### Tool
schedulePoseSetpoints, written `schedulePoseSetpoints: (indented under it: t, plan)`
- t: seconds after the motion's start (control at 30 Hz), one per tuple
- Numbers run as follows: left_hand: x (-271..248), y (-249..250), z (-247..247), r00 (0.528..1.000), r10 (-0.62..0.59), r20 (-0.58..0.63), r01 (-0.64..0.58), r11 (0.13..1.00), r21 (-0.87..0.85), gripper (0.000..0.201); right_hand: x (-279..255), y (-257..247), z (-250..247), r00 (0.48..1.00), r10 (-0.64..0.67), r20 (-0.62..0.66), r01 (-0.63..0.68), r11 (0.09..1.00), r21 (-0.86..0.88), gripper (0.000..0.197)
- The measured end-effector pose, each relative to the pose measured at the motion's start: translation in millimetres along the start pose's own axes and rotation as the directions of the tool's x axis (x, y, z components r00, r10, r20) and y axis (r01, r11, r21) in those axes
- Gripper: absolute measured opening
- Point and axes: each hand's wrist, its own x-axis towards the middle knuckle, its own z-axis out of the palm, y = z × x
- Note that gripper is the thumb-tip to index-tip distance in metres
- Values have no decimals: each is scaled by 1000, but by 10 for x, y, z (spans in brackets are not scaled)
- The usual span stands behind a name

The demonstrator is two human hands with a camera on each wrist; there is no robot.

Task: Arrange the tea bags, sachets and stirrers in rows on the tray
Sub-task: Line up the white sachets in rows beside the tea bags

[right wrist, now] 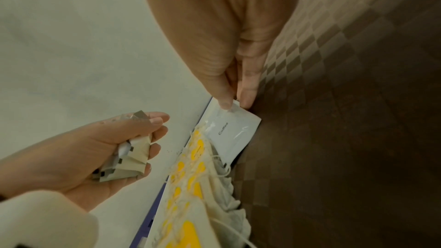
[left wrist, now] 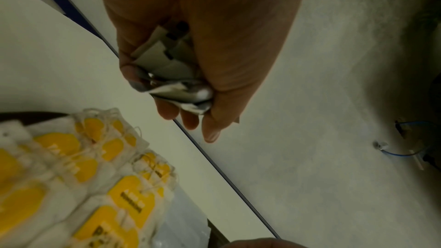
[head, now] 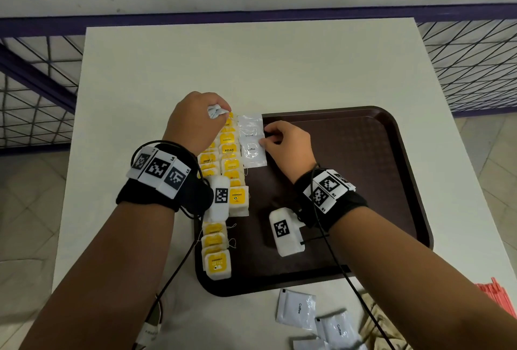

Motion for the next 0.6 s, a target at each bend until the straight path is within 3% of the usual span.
schedulePoseSetpoints:
  t: [0.13, 0.23, 0.3, 0.37, 0.4, 0.43, 0.6]
  plan:
    - [-27, 26, 4, 1000, -12, -1, 12, 996, -86, 14, -34, -18, -33, 999, 34, -31, -32, 999, 42, 20]
    - [-124, 152, -23, 1000, -16, 22, 23, 942, -335, 14, -133, -128, -145, 995, 55, -78, -38, 979, 200, 15]
    - [-251, 279, -5, 995, -57, 84, 97, 778, -621, 19, -273, -274, -250, 996, 89, 28, -92, 872, 481, 18]
    - [-404, 396, 55, 980, -61, 189, 194, 506, -840, 27, -447, -420, -322, 964, 97, 247, -253, 618, 745, 25]
    - [-477, 433, 105, 973, -44, 228, 226, 407, -885, 29, -527, -465, -344, 938, 75, 340, -330, 501, 800, 30]
    - [-550, 469, 155, 969, -18, 246, 235, 371, -898, 30, -595, -482, -356, 915, 43, 402, -379, 435, 817, 35]
    - [-834, 521, 344, 963, 93, 252, 179, 480, -859, 30, -857, -404, -351, 882, -38, 470, -424, 375, 824, 36]
